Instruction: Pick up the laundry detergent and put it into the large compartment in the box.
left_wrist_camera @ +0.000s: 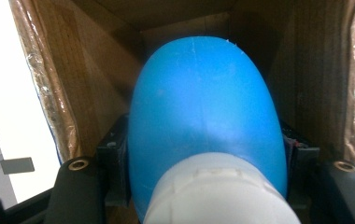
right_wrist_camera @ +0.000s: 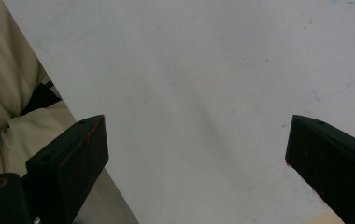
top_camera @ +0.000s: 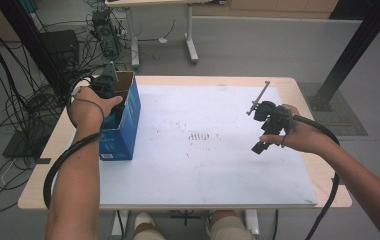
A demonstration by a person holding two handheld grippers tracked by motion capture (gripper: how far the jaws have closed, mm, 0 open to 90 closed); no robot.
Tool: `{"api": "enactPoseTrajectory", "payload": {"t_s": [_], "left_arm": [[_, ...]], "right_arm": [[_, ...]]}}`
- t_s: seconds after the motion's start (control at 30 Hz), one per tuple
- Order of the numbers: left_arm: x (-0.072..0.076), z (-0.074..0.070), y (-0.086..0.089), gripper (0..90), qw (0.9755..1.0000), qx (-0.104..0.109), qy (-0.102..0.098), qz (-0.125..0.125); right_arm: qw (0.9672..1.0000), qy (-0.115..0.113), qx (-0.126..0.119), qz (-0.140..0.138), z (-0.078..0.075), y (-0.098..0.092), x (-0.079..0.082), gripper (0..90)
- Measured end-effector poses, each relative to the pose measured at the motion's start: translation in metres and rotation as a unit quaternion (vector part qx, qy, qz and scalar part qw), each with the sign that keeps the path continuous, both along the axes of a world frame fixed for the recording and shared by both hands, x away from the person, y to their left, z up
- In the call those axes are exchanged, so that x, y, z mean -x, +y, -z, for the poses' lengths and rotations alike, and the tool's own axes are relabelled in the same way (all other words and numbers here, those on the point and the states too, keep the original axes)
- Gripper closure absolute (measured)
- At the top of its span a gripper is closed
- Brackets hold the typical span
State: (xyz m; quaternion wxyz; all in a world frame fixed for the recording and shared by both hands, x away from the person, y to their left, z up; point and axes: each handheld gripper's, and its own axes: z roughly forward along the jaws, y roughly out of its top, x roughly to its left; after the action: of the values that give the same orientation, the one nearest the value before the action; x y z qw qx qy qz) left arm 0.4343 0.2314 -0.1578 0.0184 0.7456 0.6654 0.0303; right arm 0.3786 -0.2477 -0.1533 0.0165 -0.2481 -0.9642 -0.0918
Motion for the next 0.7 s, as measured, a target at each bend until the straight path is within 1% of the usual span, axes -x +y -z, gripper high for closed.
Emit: {"api": "enactPoseTrajectory", "payload": {"t_s": [0.37, 0.7], "left_arm": [[-0.0016, 0.0003, -0.002, 36.7, 1.0, -0.001, 0.002, -0.003], [0.0004, 0.0003, -0.001, 36.7, 1.0, 0.0, 0.0, -0.003]], "right_arm": [[1.0, 0.002, -0.002, 0.005, 0.0005, -0.0019, -0.002, 5.7], [1.0, -0.001, -0.003, 0.001, -0.001, -0.0005, -0.0017, 5.7]]}}
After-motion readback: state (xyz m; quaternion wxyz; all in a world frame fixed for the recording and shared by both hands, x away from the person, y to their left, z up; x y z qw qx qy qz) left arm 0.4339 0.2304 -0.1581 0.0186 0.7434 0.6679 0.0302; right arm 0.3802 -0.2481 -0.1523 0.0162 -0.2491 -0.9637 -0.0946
